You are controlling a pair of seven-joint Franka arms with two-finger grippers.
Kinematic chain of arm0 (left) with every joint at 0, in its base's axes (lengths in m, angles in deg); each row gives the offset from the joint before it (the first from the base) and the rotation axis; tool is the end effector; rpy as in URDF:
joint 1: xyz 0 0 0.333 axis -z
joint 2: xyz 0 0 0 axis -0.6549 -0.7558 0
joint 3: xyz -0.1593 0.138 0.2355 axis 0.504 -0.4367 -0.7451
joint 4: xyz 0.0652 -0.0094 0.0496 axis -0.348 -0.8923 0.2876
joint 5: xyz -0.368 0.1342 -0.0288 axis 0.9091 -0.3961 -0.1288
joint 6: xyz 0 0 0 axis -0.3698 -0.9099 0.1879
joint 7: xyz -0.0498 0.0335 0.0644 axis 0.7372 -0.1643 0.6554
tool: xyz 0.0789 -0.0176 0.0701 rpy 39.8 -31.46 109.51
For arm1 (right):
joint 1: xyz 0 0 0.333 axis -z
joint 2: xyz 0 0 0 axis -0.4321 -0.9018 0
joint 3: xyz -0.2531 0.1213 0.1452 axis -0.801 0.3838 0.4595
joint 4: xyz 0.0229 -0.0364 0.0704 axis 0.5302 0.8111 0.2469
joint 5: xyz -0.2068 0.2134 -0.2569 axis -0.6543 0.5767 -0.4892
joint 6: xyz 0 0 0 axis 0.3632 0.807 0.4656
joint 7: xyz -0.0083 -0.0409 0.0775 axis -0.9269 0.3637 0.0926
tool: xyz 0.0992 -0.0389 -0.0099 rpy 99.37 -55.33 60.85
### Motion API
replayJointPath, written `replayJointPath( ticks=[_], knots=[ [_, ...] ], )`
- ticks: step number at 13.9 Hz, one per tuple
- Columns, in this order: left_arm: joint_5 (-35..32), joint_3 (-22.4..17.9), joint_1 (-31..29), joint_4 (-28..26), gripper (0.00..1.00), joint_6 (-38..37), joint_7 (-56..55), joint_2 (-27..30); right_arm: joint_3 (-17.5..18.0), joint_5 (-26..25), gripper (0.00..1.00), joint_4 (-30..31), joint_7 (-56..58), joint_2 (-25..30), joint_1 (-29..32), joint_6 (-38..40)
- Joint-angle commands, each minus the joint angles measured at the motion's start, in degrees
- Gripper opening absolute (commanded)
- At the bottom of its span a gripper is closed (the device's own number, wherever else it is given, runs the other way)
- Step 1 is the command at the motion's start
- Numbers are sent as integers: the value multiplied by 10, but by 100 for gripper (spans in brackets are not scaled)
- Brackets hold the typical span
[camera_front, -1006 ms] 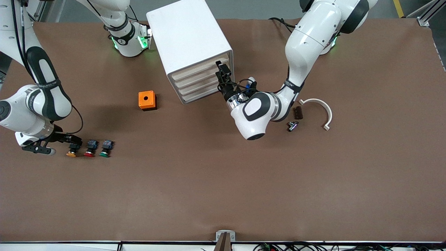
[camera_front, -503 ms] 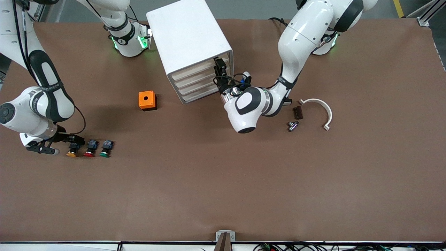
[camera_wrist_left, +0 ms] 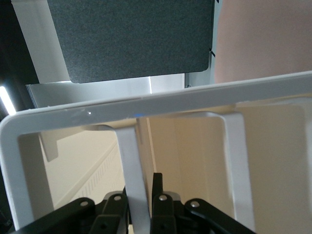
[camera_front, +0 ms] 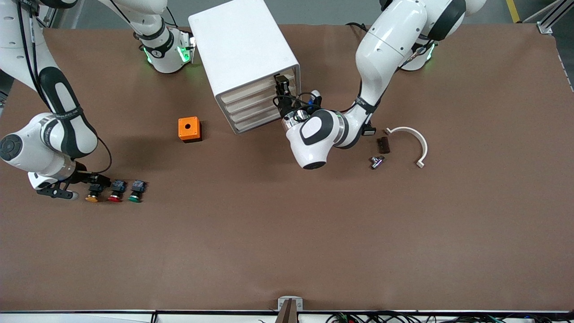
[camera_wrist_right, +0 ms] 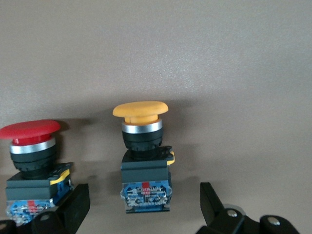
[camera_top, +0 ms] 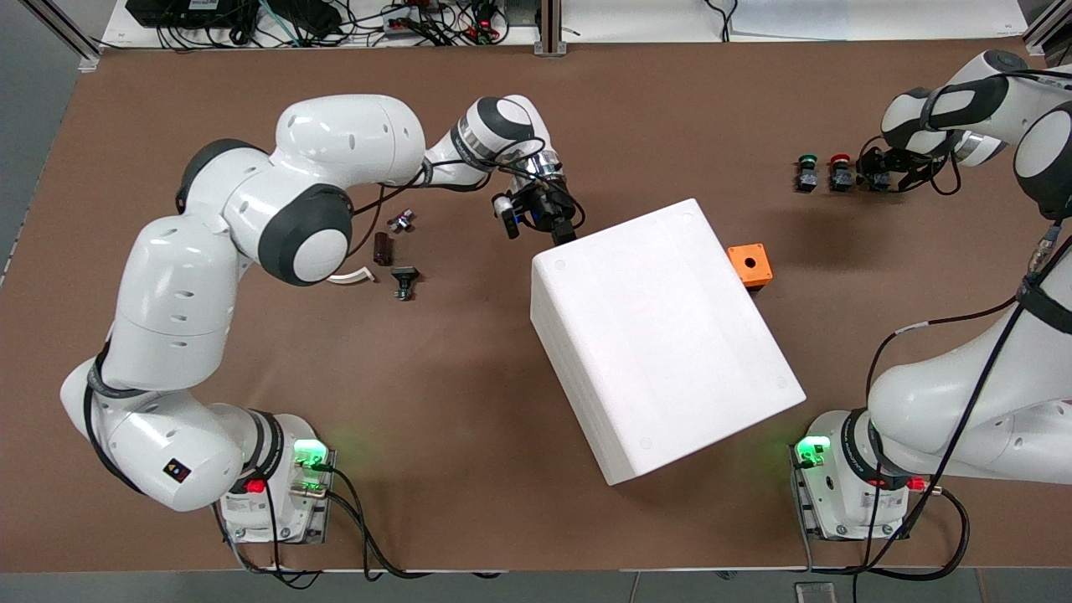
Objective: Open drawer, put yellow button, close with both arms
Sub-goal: 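Pull the drawer open with the left gripper while the right carries button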
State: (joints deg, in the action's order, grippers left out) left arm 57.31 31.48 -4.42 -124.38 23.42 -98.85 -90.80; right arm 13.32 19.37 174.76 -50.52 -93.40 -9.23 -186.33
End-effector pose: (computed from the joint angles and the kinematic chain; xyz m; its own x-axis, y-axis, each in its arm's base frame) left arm 0.4101 -0.5106 0.2277 -0.3234 0.9416 -0.0933 0.1002 -0.0639 -0.9929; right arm 0.5658 -0.1975 0.1790 0.9845 -0.1753 0.0007 -0.1753 -0.9845 -0.0090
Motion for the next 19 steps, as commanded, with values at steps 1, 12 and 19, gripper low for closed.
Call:
replayJointPath(
  ticks=[1, 12, 19],
  knots=[
    [4, -1, 3, 0, 13, -3, -9, 1, 5, 16, 82, -9, 12, -8, 6, -3],
    [1, -7, -12, 4, 7, -4, -10, 0, 5, 16, 0, -70, 0, -5, 6, 71],
    [4, -10, -37, 9, 10, -3, -9, -6, 5, 16, 0, -203, -80, -2, -7, 272]
  ],
)
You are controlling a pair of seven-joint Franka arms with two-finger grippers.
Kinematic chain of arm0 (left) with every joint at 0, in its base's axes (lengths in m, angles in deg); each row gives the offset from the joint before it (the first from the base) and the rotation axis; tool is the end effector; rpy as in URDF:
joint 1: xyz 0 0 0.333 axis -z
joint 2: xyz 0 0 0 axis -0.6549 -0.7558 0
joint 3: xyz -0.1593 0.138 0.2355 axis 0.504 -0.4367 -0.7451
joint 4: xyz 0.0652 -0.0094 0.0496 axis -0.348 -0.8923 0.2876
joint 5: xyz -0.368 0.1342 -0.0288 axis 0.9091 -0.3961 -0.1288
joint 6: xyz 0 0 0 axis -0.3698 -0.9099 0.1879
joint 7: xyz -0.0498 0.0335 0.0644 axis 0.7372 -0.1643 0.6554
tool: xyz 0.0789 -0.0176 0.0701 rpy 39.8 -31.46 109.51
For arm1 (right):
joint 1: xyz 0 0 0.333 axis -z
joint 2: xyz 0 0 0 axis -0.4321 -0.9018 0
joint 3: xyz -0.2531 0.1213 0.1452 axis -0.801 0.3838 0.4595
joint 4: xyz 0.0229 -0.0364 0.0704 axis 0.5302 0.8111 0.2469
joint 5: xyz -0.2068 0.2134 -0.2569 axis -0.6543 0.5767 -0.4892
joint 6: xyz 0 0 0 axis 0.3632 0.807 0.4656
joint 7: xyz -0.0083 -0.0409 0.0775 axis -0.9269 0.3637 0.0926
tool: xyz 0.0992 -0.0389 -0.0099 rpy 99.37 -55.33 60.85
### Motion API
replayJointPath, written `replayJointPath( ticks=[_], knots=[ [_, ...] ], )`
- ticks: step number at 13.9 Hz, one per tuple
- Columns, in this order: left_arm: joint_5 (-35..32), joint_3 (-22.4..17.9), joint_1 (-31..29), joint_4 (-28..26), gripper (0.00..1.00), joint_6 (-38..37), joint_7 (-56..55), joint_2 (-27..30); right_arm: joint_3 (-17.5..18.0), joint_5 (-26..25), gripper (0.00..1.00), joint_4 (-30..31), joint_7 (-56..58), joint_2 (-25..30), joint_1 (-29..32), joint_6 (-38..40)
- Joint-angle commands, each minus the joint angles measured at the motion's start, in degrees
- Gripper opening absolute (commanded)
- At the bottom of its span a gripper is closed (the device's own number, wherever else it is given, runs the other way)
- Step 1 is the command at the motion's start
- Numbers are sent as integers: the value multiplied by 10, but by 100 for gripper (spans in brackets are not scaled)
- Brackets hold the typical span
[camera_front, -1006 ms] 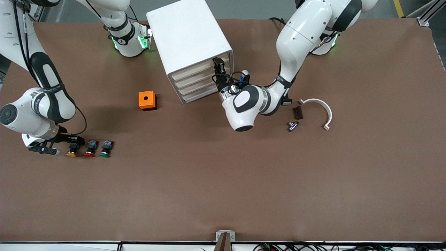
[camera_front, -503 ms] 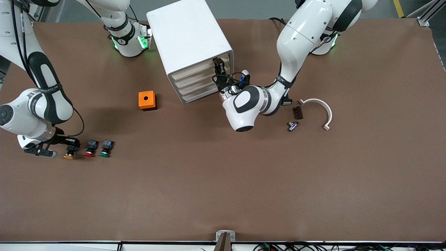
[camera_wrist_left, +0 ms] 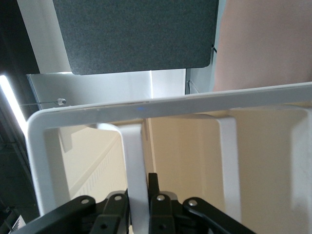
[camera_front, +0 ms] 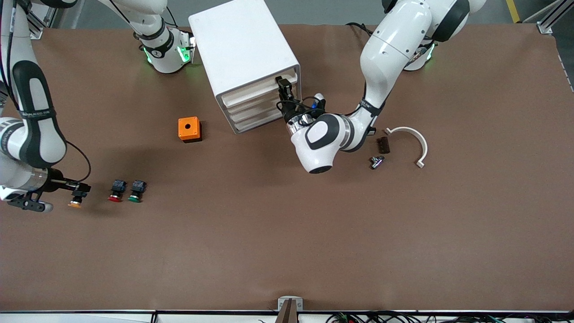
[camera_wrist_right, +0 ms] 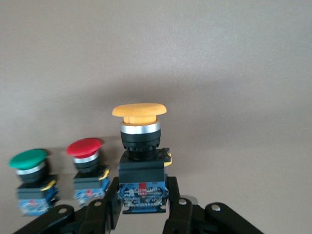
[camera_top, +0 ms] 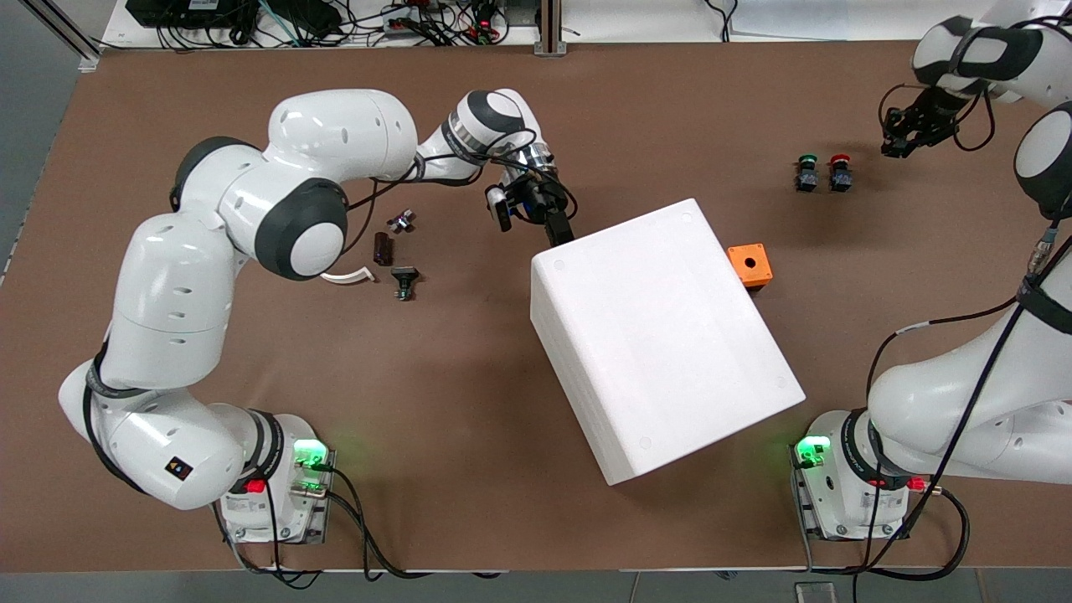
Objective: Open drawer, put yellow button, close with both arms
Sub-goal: 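Pull the drawer open with the left gripper while the right carries button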
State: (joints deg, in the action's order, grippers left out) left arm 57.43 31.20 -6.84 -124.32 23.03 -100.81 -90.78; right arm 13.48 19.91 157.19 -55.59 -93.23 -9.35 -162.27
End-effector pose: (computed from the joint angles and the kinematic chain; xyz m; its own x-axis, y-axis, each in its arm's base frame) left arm 0.4326 -0.4912 0.2283 -0.3661 0.9287 -0.0588 0.0880 -0.0283 -0.9957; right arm 0.6237 -0.2075 0.2687 0.9635 -0.2452 -0.1074 -0.2511 -0.9669 -0.0446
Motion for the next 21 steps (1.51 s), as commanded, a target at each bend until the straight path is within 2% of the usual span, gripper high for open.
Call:
replayJointPath(
  ticks=[1, 4, 7, 11, 14, 16, 19, 21],
  knots=[
    [4, -7, -20, 10, 10, 1, 11, -6, 3, 10, 0, -31, -48, -2, -11, 34],
    [4, -9, -36, 19, 11, 3, 12, -8, 4, 10, 0, -35, -94, 12, -17, 41],
    [6, -24, -44, 20, 12, 5, 14, -8, 5, 10, 0, -38, -176, 34, -39, 82],
    [6, -27, -64, 31, 13, 6, 14, -12, 5, 13, 0, -33, -287, 90, -83, 149],
    [6, -27, -81, 35, 14, 7, 14, -16, 5, 21, 0, 14, -394, 151, -132, 164],
    [6, -28, -88, 39, 17, 8, 15, -20, 5, 52, 0, 50, -462, 197, -167, 165],
    [5, -28, -97, 40, 18, 11, 15, -21, 5, 54, 0, 97, -593, 265, -235, 166],
    [5, -28, -97, 40, 22, 12, 15, -22, 5, 55, 0, 106, -706, 286, -293, 165]
  ],
)
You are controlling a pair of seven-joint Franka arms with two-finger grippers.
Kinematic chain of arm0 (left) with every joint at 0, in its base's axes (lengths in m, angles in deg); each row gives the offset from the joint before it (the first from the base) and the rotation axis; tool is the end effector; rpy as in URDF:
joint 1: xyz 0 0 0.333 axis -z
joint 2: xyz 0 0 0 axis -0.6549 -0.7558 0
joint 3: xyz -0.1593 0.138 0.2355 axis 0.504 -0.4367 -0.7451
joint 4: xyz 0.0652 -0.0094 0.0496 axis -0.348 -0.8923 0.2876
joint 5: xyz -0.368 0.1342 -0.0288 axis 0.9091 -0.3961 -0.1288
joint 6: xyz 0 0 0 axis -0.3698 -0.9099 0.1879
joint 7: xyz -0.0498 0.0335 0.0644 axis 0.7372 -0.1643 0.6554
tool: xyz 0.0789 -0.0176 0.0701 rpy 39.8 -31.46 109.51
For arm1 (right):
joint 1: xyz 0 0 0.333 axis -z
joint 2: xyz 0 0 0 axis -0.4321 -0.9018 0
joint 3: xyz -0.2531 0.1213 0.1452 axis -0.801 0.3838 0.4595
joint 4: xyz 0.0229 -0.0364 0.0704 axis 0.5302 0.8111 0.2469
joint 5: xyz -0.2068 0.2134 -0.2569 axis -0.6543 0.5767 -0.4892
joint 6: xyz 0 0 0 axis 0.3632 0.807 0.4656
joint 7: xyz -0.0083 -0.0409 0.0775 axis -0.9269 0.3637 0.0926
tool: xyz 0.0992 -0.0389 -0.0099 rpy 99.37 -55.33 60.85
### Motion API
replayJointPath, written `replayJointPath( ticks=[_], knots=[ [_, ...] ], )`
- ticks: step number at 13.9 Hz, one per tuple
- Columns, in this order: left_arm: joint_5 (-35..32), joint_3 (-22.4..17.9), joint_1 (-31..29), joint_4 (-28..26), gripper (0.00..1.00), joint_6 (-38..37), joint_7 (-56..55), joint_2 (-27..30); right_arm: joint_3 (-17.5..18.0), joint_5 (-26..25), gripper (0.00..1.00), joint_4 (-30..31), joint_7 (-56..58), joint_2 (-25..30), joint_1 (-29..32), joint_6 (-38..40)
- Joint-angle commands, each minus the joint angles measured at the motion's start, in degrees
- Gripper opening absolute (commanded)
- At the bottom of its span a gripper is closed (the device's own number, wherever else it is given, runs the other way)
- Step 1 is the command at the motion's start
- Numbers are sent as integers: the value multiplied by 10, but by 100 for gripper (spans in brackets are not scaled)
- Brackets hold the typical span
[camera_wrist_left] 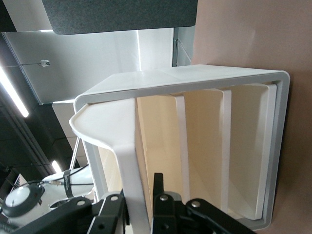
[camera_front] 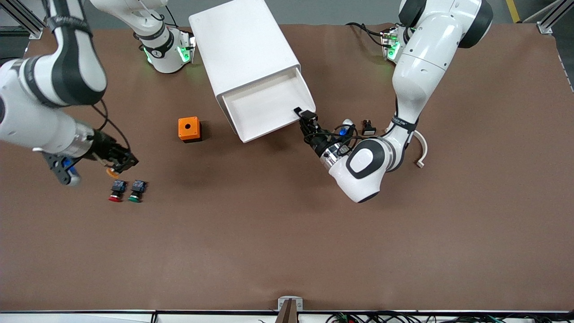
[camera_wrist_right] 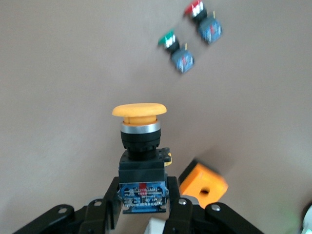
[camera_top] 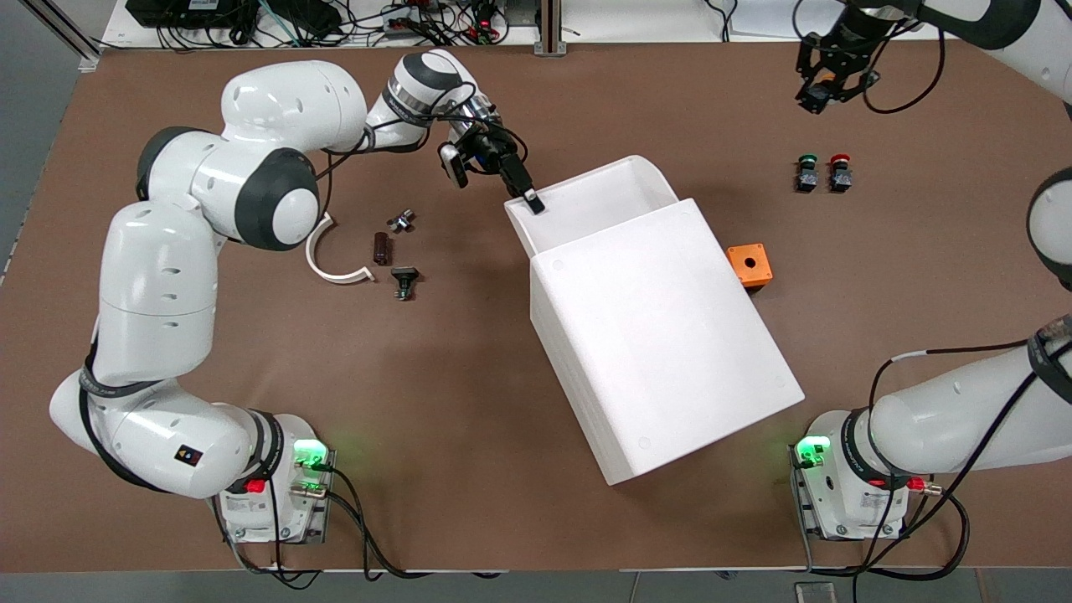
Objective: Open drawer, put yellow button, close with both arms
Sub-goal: 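Pull the drawer open with the left gripper while the right carries button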
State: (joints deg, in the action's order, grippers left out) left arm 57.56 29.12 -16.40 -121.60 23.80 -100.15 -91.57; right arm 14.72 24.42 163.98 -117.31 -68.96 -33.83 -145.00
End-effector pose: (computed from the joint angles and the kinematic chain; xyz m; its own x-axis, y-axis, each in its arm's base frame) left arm 0.5306 -0.4021 0.2314 -0.5423 0.8358 -0.0860 0.1459 -0.0071 -0.9893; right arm 0.5748 0.0812 0.4578 0.6180 -0.7664 -0.1755 -0.7769 -0.6295 0.0132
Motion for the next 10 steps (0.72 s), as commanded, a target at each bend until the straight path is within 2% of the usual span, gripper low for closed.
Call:
replayJointPath(
  ticks=[1, 2, 3, 5, 7, 10],
  knots=[
    [5, -7, -2, 13, 29, 5, 8, -14, -7, 10, 0, 38, -147, 47, -84, -8],
    [5, -7, -2, 13, 31, 6, 11, -14, -7, 10, 0, 38, -195, 47, -118, -13],
    [5, -6, -2, 13, 50, 7, 12, -13, -7, 10, 0, 37, -250, 46, -157, -27],
    [7, -6, -2, 16, 100, 8, 16, -13, -7, 10, 0, 37, -345, 43, -221, -75],
    [28, -5, -2, 17, 100, 10, 56, -12, -8, 9, 0, 34, -404, 36, -272, -113],
    [65, -6, -6, 24, 100, 12, 110, -12, -8, 6, 0, 21, -438, 18, -322, -119]
  ],
)
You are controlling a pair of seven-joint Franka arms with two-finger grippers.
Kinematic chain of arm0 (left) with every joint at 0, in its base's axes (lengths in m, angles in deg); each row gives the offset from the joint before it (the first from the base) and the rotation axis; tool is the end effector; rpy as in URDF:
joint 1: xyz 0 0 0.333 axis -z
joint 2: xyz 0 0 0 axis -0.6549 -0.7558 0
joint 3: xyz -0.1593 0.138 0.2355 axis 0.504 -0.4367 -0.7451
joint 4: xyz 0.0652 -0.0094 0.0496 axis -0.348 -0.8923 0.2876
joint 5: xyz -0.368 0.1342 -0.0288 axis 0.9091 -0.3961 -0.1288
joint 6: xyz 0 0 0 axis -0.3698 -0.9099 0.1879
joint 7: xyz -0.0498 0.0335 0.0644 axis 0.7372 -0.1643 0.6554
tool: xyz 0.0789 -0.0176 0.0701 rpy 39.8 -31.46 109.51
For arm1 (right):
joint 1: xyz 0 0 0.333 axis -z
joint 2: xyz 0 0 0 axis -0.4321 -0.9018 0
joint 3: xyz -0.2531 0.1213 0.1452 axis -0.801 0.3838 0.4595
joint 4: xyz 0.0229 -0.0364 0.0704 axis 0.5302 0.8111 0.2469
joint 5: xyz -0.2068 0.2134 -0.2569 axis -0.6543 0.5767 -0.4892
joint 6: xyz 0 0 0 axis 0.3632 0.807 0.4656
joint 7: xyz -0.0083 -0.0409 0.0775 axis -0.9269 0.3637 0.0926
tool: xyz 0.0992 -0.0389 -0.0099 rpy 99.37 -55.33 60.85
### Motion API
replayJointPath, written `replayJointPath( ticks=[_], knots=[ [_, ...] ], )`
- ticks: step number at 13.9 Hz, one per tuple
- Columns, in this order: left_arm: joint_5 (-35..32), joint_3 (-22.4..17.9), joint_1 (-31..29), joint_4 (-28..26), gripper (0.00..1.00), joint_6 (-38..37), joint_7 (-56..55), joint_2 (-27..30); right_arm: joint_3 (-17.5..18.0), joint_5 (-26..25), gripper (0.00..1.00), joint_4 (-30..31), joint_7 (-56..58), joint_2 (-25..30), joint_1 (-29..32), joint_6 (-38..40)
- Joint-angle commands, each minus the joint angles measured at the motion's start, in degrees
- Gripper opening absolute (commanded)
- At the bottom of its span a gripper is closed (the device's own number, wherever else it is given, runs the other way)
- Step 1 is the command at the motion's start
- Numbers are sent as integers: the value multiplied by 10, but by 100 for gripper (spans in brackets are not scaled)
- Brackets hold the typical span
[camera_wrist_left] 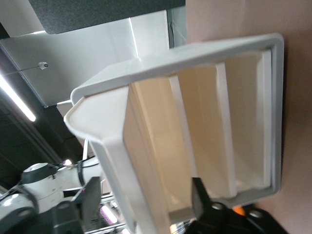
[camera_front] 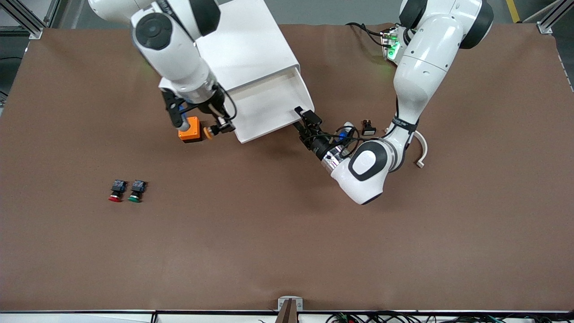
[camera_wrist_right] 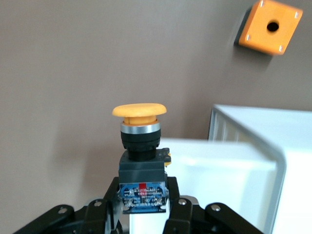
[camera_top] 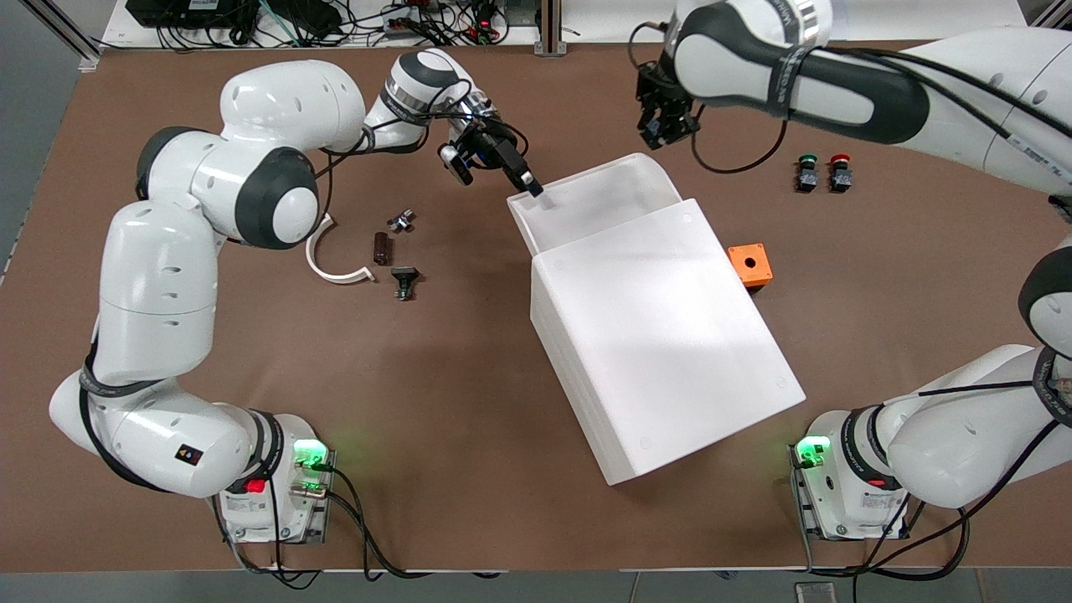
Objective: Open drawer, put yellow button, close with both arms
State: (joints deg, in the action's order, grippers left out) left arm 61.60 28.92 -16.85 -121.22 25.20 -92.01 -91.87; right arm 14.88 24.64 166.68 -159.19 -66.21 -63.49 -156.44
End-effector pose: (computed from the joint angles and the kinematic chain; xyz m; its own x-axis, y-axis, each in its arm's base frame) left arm 0.5418 -0.4024 0.2350 -0.5760 0.7779 -0.2512 0.2214 -0.1474 -0.9640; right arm 0.4659 0.3574 0.4806 0.4382 -0.8861 -0.1508 -0.8989 -0.4328 -0.0689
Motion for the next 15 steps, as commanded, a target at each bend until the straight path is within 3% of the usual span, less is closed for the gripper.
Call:
replayJointPath(
  ticks=[1, 8, 12, 15],
  knots=[
    [34, -4, -4, 20, 100, -1, 54, -9, -9, 4, 0, -8, -27, -13, -38, -5],
    [84, -4, -37, 59, 100, -1, 265, -8, -9, 3, 0, -14, -114, -50, -105, -43],
    [78, -31, -32, 86, 100, 0, 411, -1, -9, 1, 0, -44, -156, -85, -123, -44],
    [55, -61, -15, 106, 100, 41, 505, 0, -10, -1, 0, -57, -172, -108, -138, -44]
  ],
)
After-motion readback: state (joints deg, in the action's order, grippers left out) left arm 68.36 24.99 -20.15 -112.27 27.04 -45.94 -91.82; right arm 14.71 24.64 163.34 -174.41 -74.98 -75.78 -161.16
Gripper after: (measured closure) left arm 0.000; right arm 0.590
